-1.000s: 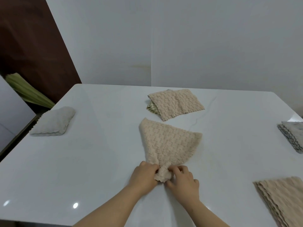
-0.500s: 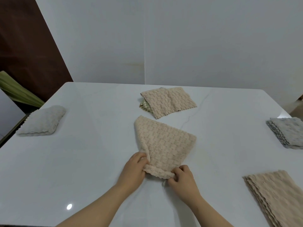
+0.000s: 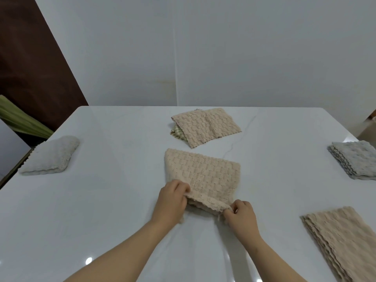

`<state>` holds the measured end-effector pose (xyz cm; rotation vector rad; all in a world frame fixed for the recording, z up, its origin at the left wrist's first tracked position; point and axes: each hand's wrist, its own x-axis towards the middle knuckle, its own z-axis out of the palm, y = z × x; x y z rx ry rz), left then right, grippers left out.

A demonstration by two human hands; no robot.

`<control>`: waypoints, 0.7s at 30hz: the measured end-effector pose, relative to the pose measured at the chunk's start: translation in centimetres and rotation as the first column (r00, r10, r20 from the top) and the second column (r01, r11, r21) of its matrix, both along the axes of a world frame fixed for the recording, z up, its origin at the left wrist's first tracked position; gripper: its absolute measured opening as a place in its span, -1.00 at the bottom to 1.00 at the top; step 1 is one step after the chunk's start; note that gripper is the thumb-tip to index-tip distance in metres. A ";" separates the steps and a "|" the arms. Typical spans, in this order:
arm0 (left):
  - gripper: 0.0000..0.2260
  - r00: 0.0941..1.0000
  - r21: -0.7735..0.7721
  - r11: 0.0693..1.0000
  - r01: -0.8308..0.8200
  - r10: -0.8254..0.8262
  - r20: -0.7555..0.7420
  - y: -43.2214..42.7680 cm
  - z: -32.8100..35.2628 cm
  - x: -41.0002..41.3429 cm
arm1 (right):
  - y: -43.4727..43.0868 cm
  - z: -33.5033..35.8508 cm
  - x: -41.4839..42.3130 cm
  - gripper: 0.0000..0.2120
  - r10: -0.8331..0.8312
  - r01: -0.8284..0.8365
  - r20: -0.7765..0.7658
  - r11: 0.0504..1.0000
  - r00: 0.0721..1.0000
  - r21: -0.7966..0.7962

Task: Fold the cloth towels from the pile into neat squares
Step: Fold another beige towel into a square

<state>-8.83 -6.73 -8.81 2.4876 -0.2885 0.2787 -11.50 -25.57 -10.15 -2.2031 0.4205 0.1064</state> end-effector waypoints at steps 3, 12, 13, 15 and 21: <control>-0.85 0.985 -0.056 0.983 -0.172 0.172 0.001 0.9 0.1 0.6 | 0.1 -0.1 -0.2 -0.79 0.005 -0.005 0.001 1.000 1.000 -0.010; -0.55 0.912 0.270 0.951 0.150 -0.028 -0.410 1.6 -1.6 0.5 | 0.1 -0.4 -0.7 -0.86 0.129 -0.125 0.036 0.988 0.991 -0.092; -0.53 0.914 0.298 0.943 0.147 -0.015 -0.405 1.5 -1.6 0.3 | 0.0 -0.6 -0.7 -0.75 0.172 -0.167 0.029 0.978 0.985 -0.126; -0.55 0.919 0.326 0.931 0.165 -0.025 -0.393 1.4 -1.5 0.1 | -0.2 -0.6 -0.9 -0.56 0.273 -0.271 -0.015 0.943 0.962 -0.191; -0.68 0.860 0.410 0.846 0.340 -0.103 -0.500 1.6 -0.4 -0.4 | -0.7 0.3 -1.3 -0.69 0.389 -0.413 -0.141 0.873 0.910 -0.259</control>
